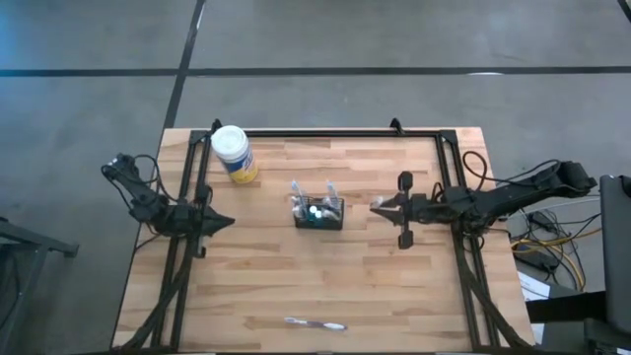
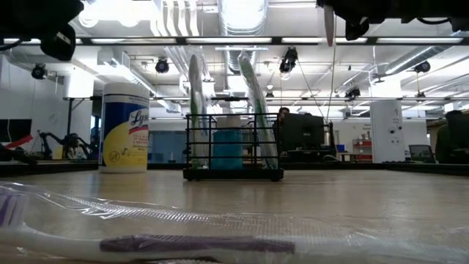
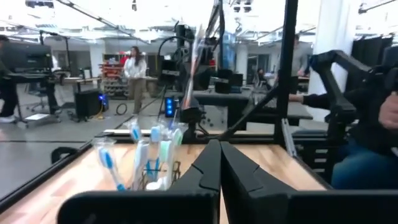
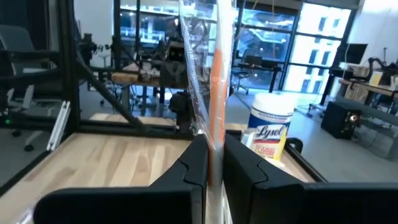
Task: Pick & Place toothbrushing station
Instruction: Put the orange toothbrush into the mesh organizer
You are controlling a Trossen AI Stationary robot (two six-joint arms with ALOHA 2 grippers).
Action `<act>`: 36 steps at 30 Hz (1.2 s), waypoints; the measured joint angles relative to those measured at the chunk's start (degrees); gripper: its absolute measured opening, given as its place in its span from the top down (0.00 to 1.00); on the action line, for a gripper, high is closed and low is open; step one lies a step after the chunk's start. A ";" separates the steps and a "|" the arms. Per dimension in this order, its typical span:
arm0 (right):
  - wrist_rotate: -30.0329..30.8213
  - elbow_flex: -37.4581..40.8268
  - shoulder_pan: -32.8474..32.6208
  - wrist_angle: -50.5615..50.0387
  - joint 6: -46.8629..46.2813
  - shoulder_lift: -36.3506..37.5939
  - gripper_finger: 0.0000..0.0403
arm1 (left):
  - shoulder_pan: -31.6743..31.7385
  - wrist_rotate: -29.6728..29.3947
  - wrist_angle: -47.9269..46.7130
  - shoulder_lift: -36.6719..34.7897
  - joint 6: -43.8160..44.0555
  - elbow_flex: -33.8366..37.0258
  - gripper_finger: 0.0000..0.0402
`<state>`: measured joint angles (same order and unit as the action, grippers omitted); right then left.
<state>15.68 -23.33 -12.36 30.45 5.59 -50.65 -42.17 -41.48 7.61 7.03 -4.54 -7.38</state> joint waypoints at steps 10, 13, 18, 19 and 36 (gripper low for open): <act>1.03 -6.60 -0.02 5.01 3.53 -11.03 0.94 | 2.72 -4.12 9.98 3.79 -5.98 0.23 0.99; 1.03 -11.88 -0.02 5.03 5.23 -17.45 0.94 | 4.20 -4.23 11.43 6.86 -6.27 -1.52 0.98; -1.21 -21.88 -0.02 3.96 6.89 -27.46 0.94 | 6.45 -1.32 9.45 13.90 -6.05 -7.37 0.98; -1.86 -24.14 -0.02 2.57 6.95 -29.04 0.94 | 6.78 -1.24 9.33 15.38 -6.06 -8.72 0.97; -4.25 -54.32 -0.02 -18.27 11.89 -47.68 0.94 | 9.98 7.35 8.48 38.47 -9.33 -25.47 0.48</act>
<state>11.43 -77.65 -12.38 12.18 17.48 -98.34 -32.20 -34.13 16.09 45.50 -13.87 -32.85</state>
